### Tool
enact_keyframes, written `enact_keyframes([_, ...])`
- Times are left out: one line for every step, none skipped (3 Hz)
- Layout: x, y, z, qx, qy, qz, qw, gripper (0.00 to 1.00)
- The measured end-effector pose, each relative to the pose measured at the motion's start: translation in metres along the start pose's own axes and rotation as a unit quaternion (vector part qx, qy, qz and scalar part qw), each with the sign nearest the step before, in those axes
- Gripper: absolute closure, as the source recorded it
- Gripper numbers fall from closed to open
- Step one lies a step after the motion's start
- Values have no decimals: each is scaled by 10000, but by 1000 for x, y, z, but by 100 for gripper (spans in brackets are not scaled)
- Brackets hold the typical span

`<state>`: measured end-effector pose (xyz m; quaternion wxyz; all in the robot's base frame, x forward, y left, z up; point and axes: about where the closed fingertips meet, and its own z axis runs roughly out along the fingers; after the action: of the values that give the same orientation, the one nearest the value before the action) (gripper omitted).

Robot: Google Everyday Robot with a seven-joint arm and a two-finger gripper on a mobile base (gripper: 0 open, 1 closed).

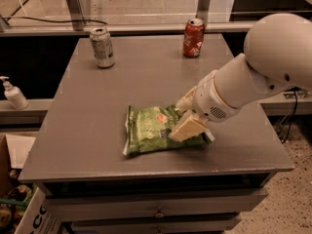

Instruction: Move green jalapeno chip bag near coke can

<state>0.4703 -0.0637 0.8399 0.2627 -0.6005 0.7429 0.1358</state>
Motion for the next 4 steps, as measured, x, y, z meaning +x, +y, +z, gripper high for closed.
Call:
enact_keyframes([-2, -1, -1, 19, -47, -10, 10000, 64])
enact_keyframes([-2, -4, -4, 52, -59, 22, 10000, 87])
enact_keyframes([-2, -13, -14, 161, -67, 94, 9998, 100])
enact_keyframes([4, -31, -27, 346, -3, 243, 9991, 100])
